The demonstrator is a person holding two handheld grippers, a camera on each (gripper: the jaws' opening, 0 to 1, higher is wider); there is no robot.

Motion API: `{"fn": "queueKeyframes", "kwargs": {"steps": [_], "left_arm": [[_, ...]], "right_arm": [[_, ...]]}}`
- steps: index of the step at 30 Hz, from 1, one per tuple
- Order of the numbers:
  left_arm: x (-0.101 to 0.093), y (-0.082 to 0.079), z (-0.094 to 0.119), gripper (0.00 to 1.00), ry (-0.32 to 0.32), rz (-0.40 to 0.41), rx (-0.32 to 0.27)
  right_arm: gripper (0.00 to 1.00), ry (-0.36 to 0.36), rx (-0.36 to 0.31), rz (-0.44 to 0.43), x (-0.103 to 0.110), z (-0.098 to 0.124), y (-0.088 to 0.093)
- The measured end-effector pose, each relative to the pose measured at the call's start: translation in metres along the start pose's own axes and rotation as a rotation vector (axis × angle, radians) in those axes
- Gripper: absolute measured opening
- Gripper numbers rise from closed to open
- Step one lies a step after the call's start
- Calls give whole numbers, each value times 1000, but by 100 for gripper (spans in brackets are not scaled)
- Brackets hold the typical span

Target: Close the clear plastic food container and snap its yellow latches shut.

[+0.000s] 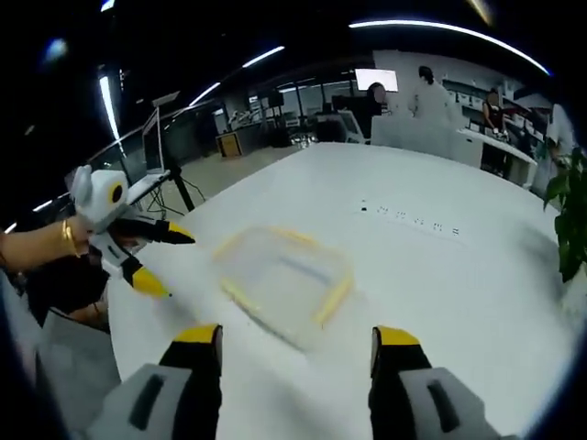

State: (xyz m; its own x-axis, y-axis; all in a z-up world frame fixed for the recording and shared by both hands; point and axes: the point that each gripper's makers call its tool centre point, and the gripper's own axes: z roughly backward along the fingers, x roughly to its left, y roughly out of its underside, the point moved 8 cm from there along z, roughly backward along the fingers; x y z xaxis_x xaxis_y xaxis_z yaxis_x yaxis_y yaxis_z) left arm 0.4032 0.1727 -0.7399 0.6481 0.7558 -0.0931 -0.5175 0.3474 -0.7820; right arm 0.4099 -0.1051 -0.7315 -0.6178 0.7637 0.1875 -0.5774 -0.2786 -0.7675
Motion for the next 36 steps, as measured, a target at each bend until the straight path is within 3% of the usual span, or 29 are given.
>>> {"fn": "queueKeyframes", "kwargs": {"steps": [2,8,13,17,24,31,36], "left_arm": [[-2,0,15,65,-29,9,-60],[-12,19,55,65,-53,35,-109],[-24,34,78,63,-92,9,-144],[-32,43,94,63,-91,34,-186],[-40,55,107,64,-78,65,-227],[-48,67,111,66,-61,86,-216],[-56,74,110,68,-40,75,-200]], "right_arm": [[64,10,-5,2,6,9,5],[64,24,-30,-13,28,31,24],[64,40,-64,-48,46,46,39],[64,60,-96,-77,59,59,51],[64,63,-145,-161,84,79,76],[64,86,-144,-200,101,94,104],[64,107,-163,-232,110,105,114]]}}
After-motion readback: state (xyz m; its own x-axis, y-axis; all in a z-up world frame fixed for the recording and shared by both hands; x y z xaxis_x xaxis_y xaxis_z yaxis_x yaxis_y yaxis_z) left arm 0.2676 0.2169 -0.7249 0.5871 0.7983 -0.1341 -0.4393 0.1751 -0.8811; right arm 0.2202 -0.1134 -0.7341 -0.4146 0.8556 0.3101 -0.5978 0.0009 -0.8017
